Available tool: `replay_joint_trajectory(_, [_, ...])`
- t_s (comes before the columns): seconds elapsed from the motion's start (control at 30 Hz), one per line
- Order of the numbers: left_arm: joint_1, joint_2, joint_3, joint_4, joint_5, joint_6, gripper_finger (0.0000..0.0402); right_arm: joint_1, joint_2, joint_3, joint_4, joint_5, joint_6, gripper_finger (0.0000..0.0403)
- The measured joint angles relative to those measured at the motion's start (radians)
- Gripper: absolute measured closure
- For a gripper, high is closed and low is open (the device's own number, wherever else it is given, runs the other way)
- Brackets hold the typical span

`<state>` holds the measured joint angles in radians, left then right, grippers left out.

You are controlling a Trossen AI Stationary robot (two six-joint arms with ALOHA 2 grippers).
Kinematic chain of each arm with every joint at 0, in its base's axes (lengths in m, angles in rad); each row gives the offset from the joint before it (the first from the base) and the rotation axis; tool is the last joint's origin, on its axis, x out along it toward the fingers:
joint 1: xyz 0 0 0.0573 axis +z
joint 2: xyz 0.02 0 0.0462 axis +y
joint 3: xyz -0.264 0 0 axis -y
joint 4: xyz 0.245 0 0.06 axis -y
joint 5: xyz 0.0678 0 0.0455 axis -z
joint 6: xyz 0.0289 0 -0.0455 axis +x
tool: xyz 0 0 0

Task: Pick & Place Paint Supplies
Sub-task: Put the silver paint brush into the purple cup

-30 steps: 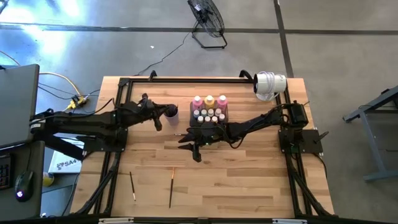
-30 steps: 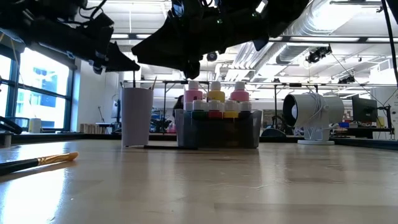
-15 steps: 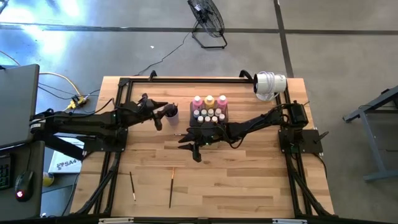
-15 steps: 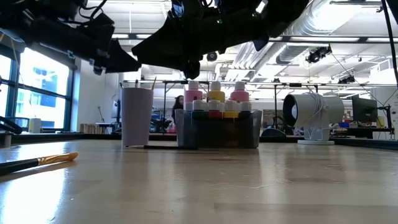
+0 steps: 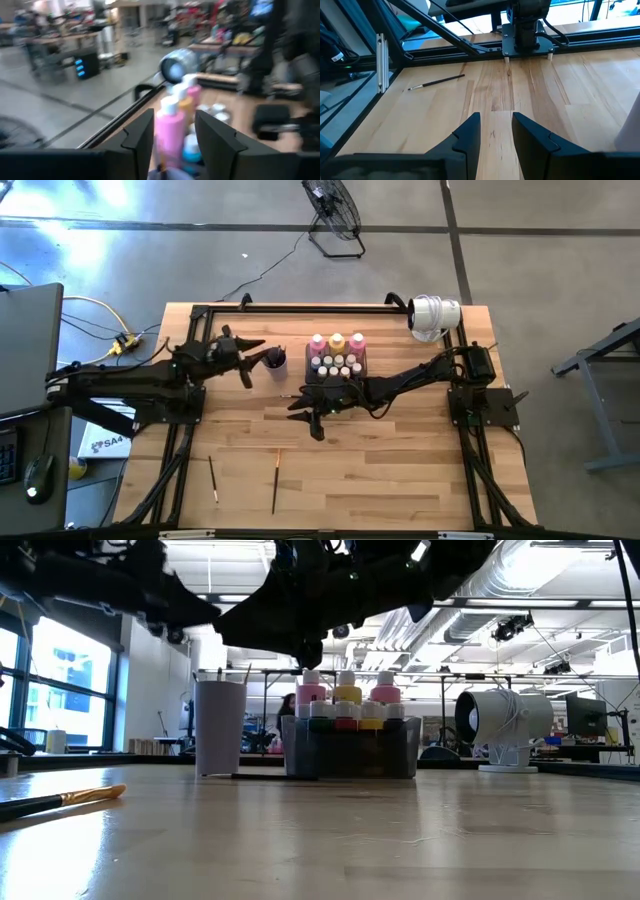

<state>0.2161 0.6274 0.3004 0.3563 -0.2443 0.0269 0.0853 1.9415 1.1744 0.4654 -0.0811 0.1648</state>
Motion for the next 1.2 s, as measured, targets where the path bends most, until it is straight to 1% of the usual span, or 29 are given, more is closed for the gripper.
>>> replay_joint_trajectory(0.13, [0.000,-0.080,0.000,-0.041,0.131,-0.008,0.0284,0.000,0.000,0.000,-0.009,0.000,-0.005,0.0300])
replay_joint_trajectory(0.3, [0.000,-0.167,0.000,-0.129,0.233,-0.034,0.0311,0.000,0.000,0.000,-0.009,0.000,-0.005,0.0300])
replay_joint_trajectory(0.4, [0.000,-0.217,0.000,-0.177,0.325,-0.040,0.0327,0.000,0.000,0.000,-0.009,0.000,-0.005,0.0300])
replay_joint_trajectory(0.57, [0.000,-0.279,0.000,-0.202,0.489,-0.040,0.0356,0.001,0.000,0.000,-0.009,-0.004,-0.005,0.0300])
replay_joint_trajectory(0.67, [-0.001,-0.300,0.000,-0.212,0.559,-0.040,0.0374,0.001,0.000,0.000,-0.008,-0.004,-0.005,0.0300])
replay_joint_trajectory(0.8, [-0.001,-0.319,0.000,-0.241,0.605,-0.040,0.0396,0.003,0.000,0.000,-0.007,-0.001,-0.005,0.0300])
replay_joint_trajectory(0.93, [-0.001,-0.325,0.000,-0.277,0.632,-0.040,0.0399,0.015,0.000,0.000,-0.007,0.022,-0.005,0.0300])
replay_joint_trajectory(1.1, [-0.003,-0.325,0.000,-0.281,0.655,-0.040,0.0400,0.048,0.000,0.000,-0.006,0.099,-0.058,0.0300])
replay_joint_trajectory(1.2, [-0.033,-0.325,0.000,-0.278,0.649,-0.034,0.0401,0.067,0.000,0.000,-0.006,0.151,-0.092,0.0300])
